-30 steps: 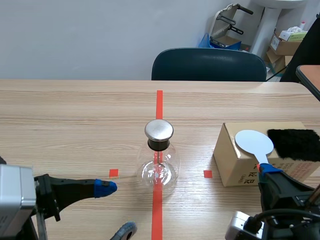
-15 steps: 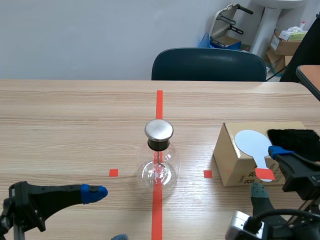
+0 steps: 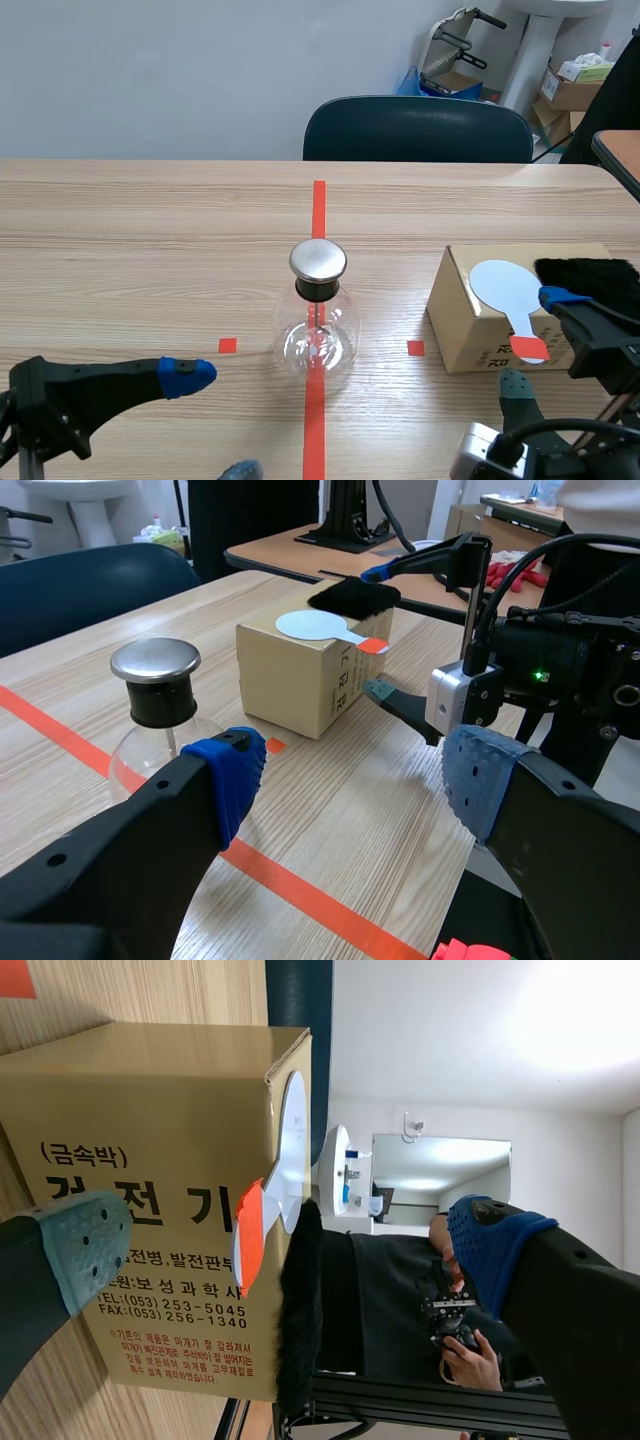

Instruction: Do the electroscope experiment

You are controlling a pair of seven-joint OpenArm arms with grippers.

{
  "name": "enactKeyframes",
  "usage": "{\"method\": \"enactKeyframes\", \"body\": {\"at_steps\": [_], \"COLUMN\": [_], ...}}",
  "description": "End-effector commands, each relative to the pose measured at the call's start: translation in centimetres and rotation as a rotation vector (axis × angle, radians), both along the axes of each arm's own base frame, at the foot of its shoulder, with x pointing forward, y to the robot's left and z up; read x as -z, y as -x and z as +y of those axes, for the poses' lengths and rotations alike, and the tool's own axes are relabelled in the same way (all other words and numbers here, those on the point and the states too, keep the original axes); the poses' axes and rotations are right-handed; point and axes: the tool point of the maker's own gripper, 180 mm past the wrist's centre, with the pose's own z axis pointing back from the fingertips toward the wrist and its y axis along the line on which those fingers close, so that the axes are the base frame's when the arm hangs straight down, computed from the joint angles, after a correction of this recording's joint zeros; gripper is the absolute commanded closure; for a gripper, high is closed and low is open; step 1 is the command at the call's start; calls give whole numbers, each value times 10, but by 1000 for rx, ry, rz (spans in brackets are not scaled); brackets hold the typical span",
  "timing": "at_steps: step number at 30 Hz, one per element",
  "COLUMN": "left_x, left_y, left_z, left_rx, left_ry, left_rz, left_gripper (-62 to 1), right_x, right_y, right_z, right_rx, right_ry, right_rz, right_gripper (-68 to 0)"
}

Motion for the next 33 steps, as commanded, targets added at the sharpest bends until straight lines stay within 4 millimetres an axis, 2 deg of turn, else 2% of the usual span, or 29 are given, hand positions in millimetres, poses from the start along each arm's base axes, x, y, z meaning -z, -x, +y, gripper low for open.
{"method": "enactKeyframes", "body": {"at_steps": [1,33], "left_x": [-9,-5], "left_y": [1,1], "left_z": [-4,-5], "left_rx": [1,3], "left_ry": [32,13], "left_rz": [-12,-1], "left_gripper": [-403,-403], "right_x": [-18,-18], "right_y": [-4,-4], "right_z": [-2,-2], "right_rx": [3,3], "right_ry": [4,4], "right_rz": [-82,-82], "right_gripper": [-679,-679]}}
